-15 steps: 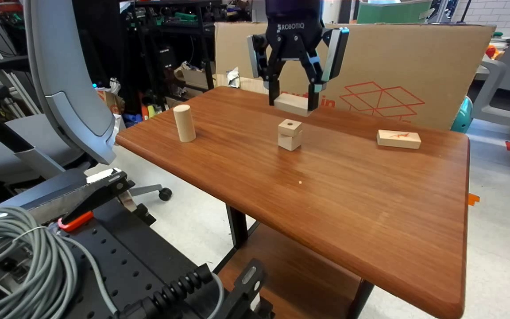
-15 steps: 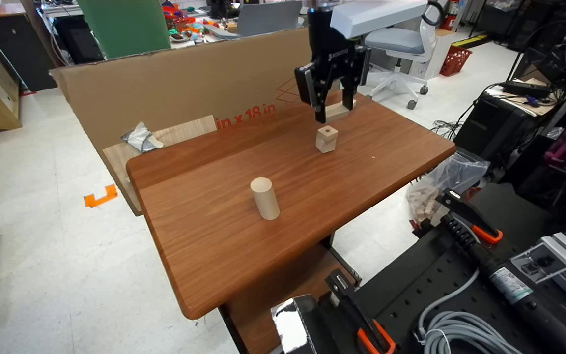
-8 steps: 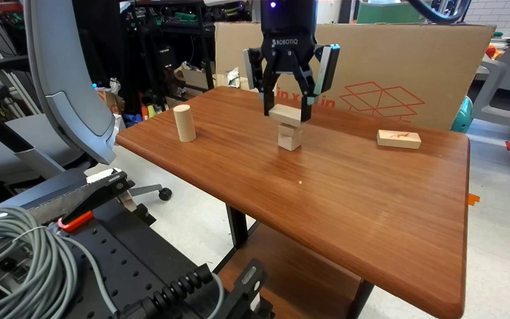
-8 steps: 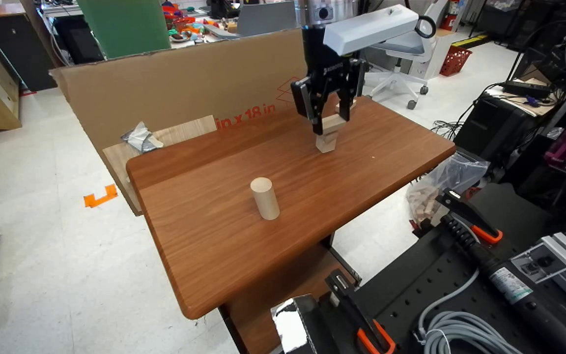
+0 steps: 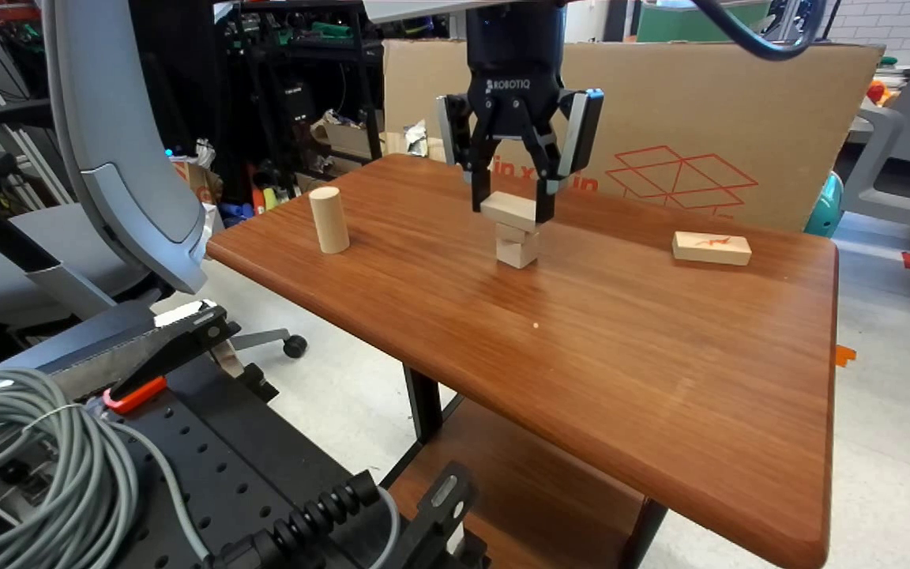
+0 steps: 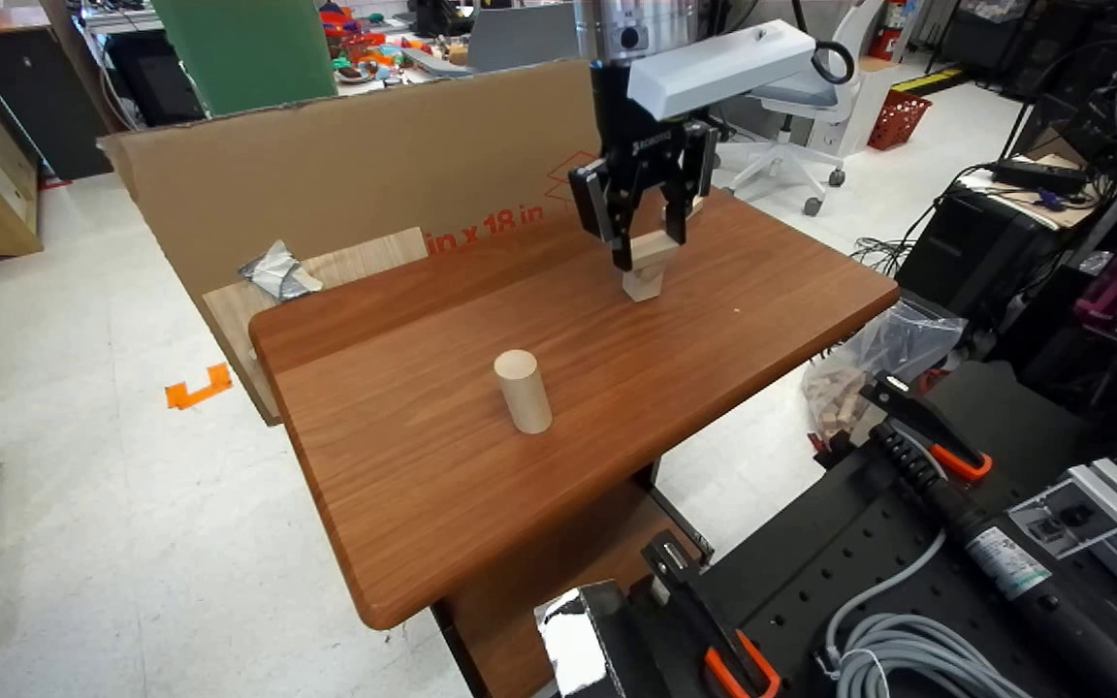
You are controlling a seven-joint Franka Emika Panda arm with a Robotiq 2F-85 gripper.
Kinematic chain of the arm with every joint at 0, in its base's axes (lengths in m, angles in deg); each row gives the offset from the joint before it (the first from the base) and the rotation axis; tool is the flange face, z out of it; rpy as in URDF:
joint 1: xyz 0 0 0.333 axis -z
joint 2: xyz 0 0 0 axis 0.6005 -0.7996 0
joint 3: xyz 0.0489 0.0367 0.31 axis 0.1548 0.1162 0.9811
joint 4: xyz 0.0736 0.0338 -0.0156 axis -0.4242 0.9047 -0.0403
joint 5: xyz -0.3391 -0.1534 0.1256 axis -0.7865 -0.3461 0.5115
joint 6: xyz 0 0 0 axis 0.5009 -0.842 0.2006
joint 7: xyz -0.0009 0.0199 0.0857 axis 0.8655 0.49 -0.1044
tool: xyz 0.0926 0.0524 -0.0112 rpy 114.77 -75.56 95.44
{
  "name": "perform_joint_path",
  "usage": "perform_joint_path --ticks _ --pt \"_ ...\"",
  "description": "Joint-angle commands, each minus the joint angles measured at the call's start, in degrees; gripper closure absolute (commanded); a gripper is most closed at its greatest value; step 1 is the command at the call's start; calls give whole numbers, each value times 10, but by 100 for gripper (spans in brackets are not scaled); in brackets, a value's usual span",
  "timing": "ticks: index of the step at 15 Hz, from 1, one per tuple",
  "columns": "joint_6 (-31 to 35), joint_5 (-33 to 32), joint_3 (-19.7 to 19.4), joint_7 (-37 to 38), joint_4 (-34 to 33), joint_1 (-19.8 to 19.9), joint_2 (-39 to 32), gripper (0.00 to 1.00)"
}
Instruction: Put the rectangular block on the stack
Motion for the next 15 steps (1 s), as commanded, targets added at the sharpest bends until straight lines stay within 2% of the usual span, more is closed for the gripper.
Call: perform_joint_path --ticks 1,2,5,11,15 --pt "-18 -5 -8 13 -22 -9 -10 58" --pt "-21 -3 -7 14 -21 -9 -9 8" --pt "-24 -5 -6 15 -15 -11 -5 0" --pt "-26 19 -1 33 8 -8 33 0" --pt "-37 66 0 34 47 11 110 0"
